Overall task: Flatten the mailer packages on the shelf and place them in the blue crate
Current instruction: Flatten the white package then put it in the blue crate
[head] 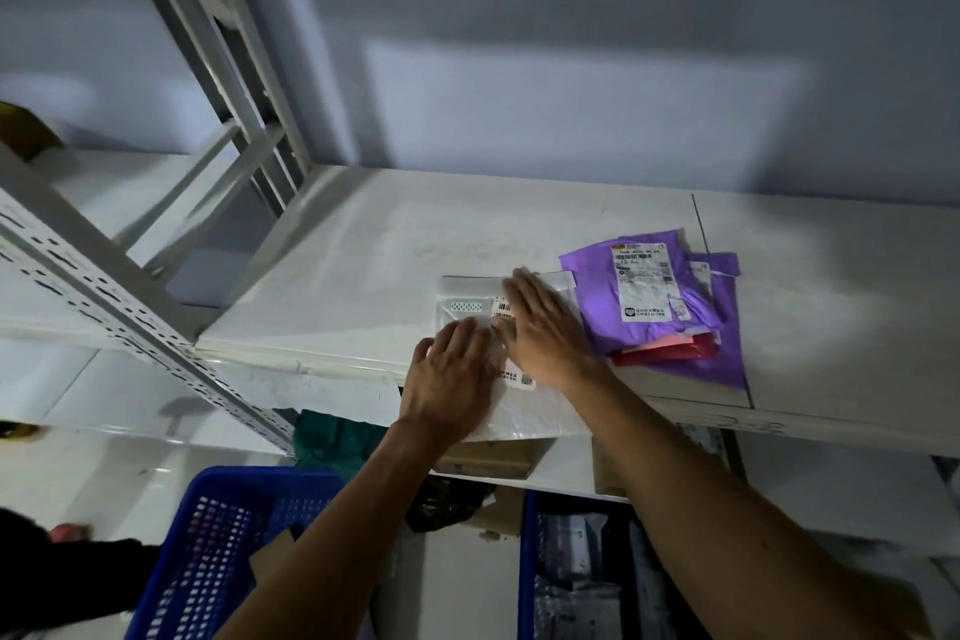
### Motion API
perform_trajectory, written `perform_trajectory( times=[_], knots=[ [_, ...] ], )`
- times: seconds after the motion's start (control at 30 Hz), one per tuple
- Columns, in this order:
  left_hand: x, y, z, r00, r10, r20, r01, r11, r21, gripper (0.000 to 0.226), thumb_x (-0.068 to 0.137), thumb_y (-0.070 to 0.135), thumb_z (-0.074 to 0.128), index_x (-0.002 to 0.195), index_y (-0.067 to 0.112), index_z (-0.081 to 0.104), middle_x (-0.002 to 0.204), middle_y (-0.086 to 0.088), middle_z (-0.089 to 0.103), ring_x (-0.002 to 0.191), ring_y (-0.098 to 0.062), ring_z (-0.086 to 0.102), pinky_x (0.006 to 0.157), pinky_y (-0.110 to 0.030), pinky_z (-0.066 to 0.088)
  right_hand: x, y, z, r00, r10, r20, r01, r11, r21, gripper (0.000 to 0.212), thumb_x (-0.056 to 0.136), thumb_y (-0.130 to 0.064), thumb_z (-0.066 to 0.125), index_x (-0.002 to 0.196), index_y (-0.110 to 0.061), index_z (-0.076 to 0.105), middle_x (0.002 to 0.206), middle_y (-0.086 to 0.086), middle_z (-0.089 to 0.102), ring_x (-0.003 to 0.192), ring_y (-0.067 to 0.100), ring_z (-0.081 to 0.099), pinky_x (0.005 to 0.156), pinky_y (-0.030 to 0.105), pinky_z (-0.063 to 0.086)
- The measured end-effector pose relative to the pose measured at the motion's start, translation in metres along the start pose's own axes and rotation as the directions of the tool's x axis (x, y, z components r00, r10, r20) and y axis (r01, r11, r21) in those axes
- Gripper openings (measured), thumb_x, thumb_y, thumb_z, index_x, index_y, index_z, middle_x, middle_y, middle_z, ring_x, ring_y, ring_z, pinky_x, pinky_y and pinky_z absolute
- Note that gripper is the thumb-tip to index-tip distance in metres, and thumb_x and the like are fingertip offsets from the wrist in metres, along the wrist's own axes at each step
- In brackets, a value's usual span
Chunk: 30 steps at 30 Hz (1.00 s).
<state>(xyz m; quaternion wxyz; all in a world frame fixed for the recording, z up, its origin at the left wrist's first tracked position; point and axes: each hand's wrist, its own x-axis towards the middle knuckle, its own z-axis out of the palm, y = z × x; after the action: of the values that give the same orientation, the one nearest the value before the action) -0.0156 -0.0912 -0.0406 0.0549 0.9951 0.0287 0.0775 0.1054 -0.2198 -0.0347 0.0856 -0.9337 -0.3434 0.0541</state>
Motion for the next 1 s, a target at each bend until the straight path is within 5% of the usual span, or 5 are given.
perform_trajectory(
  times=[0.3,0.6,0.7,0.83,1.0],
  knots=[
    [0.025,0.01,0.001,0.997,-0.071,-0.039,0.074,0.994,0.08,0.047,0.104,0.051,0.032,0.116,0.011,0.054,0.112,-0.01,0.057,0.099,-0.027,0.051,0.084,-0.042,0.045,-0.035,0.022,0.016,0.974,0.18,-0.14,-0.178,0.984,0.033,0.075,0.101,-0.051,0.01,0.159,-0.005,0.018,0.167,0.012,0.013,0.156,0.022,0.01,0.125,0.033,0.001],
    [0.007,0.013,0.01,0.996,-0.07,-0.059,0.071,0.997,0.015,0.06,0.106,0.048,0.026,0.149,0.008,0.037,0.138,-0.014,0.047,0.123,-0.031,0.047,0.103,-0.045,0.041,-0.091,0.016,0.033,0.944,0.015,-0.33,-0.016,1.0,0.001,0.057,0.105,-0.038,0.037,0.151,-0.005,0.041,0.16,0.011,0.036,0.15,0.025,0.031,0.121,0.043,0.028],
    [-0.013,0.008,0.014,0.996,-0.072,0.051,0.076,0.993,-0.091,0.072,0.104,0.056,0.013,0.161,0.011,0.008,0.168,-0.012,0.008,0.155,-0.029,0.009,0.125,-0.047,0.014,-0.098,0.023,0.033,0.947,0.0,-0.321,-0.003,1.0,-0.01,0.059,0.106,-0.04,0.035,0.153,-0.005,0.037,0.161,0.011,0.033,0.151,0.025,0.029,0.122,0.044,0.028],
    [-0.013,0.002,0.012,0.987,-0.067,0.145,0.083,0.991,-0.108,0.074,0.102,0.061,0.007,0.16,0.016,-0.007,0.167,-0.004,-0.013,0.155,-0.019,-0.011,0.127,-0.043,0.002,-0.106,0.022,0.033,0.969,0.056,-0.243,-0.048,0.998,0.036,0.064,0.105,-0.046,0.028,0.156,-0.009,0.032,0.163,0.009,0.028,0.153,0.023,0.023,0.124,0.044,0.023],
    [-0.007,0.001,-0.007,0.991,-0.067,0.12,0.085,0.985,-0.153,0.061,0.103,0.047,0.036,0.153,0.015,0.026,0.161,-0.009,0.028,0.149,-0.028,0.028,0.117,-0.046,0.033,-0.105,0.017,0.019,0.988,0.1,-0.114,-0.085,0.988,0.13,0.07,0.101,-0.051,0.02,0.16,-0.014,0.015,0.169,0.002,0.009,0.156,0.016,0.003,0.124,0.031,-0.005]
  ],
)
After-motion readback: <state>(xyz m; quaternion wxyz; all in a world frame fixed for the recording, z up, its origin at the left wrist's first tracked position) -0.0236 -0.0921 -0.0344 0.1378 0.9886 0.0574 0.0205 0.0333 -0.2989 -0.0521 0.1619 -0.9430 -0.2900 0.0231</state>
